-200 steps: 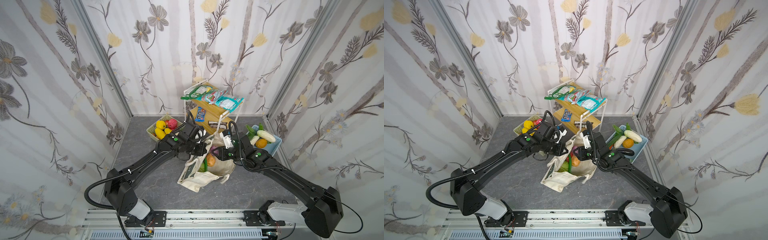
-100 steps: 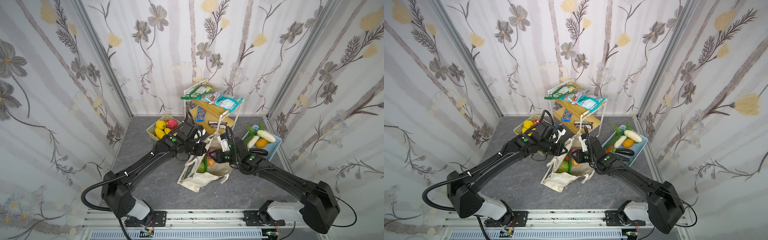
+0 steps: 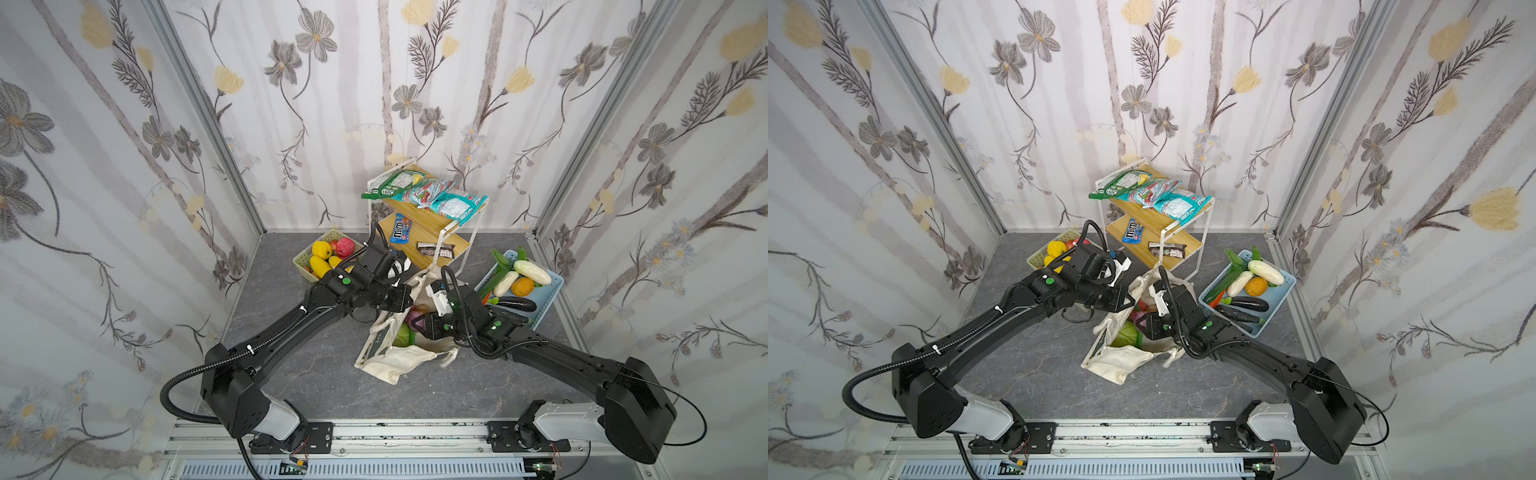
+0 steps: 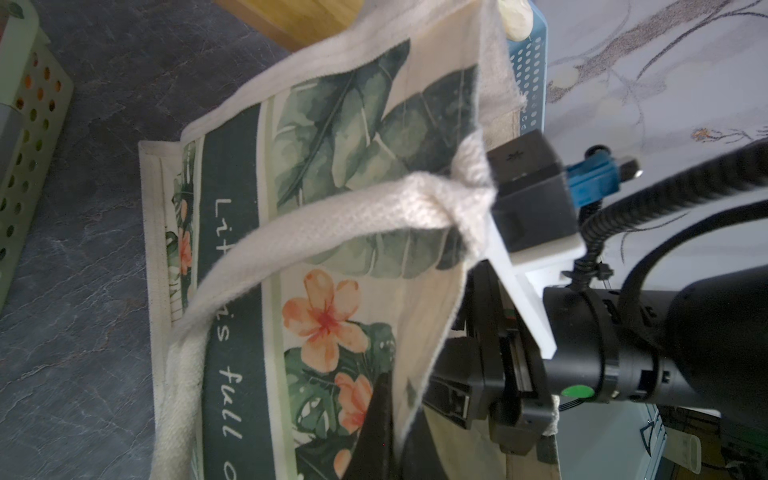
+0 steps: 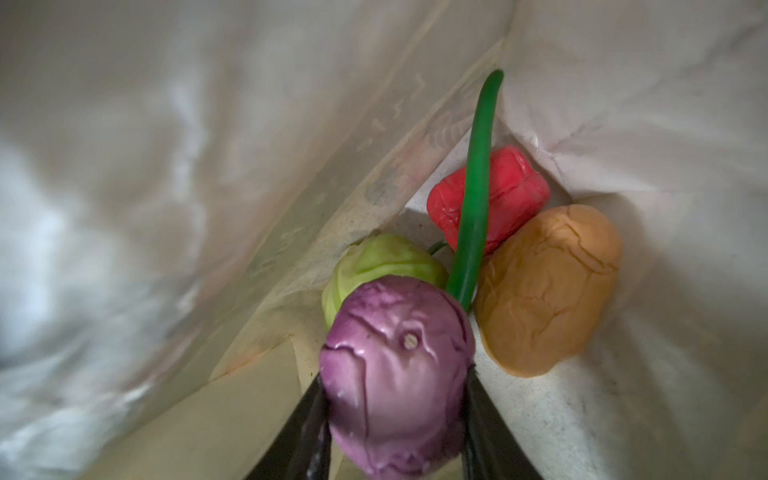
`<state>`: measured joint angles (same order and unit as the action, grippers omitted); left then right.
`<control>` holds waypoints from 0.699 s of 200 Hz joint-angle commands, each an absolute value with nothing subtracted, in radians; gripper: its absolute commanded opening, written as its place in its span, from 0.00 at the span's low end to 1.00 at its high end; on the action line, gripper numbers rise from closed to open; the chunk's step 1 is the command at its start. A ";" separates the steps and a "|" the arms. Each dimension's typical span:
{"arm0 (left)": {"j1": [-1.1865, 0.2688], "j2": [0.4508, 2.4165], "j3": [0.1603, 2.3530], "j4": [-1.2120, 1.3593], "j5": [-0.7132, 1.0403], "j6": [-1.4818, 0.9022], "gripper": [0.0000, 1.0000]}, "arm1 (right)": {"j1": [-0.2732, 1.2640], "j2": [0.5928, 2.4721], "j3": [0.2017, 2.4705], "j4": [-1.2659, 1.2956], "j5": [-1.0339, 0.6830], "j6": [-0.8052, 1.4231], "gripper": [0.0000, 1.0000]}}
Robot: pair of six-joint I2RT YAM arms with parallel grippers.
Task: Place the food into the grocery bag and tie it
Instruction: 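Lower the purple cabbage into the bag held open by the left gripper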
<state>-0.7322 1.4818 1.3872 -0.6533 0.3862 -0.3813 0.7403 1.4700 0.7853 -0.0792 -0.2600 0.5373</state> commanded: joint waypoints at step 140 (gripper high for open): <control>-0.746 1.415 1.348 -0.571 0.471 -0.380 0.00 | 0.742 1.711 0.854 0.083 -0.365 0.697 0.43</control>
<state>-0.7425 1.4330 1.3518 -0.6392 0.4145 -0.3763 0.7410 1.6852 0.8474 0.0452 -0.3611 0.6548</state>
